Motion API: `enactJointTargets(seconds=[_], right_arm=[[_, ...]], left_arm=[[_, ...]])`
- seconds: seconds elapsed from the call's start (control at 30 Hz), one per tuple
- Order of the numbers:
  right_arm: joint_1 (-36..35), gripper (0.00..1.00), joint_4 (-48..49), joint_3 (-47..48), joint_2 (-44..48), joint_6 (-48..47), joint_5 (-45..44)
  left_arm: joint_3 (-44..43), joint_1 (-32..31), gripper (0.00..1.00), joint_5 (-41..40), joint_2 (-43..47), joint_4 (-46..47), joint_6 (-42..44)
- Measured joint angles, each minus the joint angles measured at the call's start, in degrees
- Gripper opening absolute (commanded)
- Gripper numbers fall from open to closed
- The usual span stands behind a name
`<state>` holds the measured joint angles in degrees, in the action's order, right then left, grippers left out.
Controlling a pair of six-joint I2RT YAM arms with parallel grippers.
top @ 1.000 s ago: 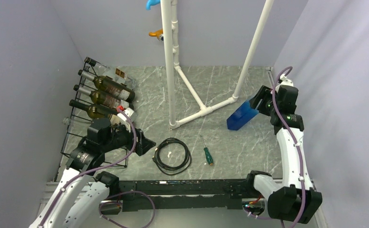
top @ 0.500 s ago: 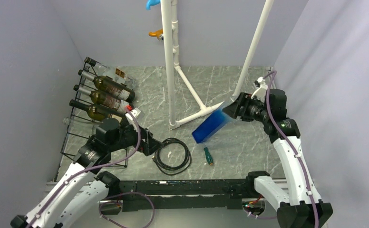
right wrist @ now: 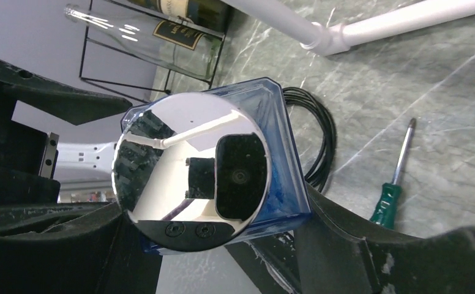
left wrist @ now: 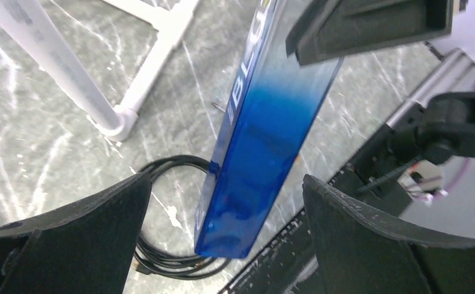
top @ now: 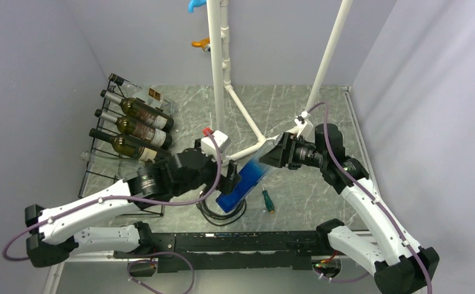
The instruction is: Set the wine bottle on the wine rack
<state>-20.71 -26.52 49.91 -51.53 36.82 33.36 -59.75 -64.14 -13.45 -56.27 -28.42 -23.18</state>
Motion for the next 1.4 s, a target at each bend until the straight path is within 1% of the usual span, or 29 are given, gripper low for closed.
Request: enactJointTargets(seconds=[0.13, 0.2, 0.3, 0.43, 0.77, 0.9, 1.1, 1.2, 1.27, 1.3, 1.4], right_arm=[[-2.62, 0.0, 1.86, -0.96, -0.07, 1.66, -0.35], [-3.8, 0.0, 2.91, -1.16, -0.42, 2.47, -0.55], [-5.55, 0.0, 4.48, -1.27, -0.98, 3.52, -1.14], [-7.78, 0.0, 6.45, -1.4, -1.68, 4.66, -1.88], [-13.09, 0.0, 8.61, -1.4, -4.72, 5.95, -3.96], [-14.45, 0.0, 9.01, -1.4, -5.29, 6.29, -5.2], [-16.04, 0.0, 10.38, -1.4, -6.16, 6.86, -6.21], [-16.57, 0.0, 10.82, -1.4, -6.58, 7.39, -6.34], [-16.87, 0.0, 11.02, -1.4, -6.82, 7.69, -6.38], [-16.98, 0.0, 11.15, -1.4, -6.95, 7.85, -6.43], [-17.31, 0.0, 11.52, -1.4, -7.04, 7.96, -6.67]], left_arm=[[-5.9, -6.05, 0.99, -10.78, -6.73, -2.45, 0.92], [-8.04, -8.33, 1.0, -14.53, -9.92, -3.61, 1.53], [-9.92, -10.29, 1.0, -18.05, -13.86, -4.83, 2.29], [-11.74, -11.37, 1.0, -20.57, -17.53, -7.21, 2.54], [-15.69, -11.82, 0.99, -24.85, -22.88, -12.48, 1.88], [-16.48, -11.98, 0.96, -25.97, -24.06, -14.43, 0.94], [-16.46, -11.98, 0.88, -26.43, -24.2, -15.65, 0.81], [-16.46, -12.0, 0.81, -26.36, -24.17, -15.87, 0.83], [-16.39, -12.09, 0.72, -26.27, -24.17, -15.87, 0.87], [-16.37, -12.11, 0.64, -26.16, -24.15, -15.89, 0.94], [-16.28, -12.24, 0.51, -25.57, -24.04, -15.8, 1.01]])
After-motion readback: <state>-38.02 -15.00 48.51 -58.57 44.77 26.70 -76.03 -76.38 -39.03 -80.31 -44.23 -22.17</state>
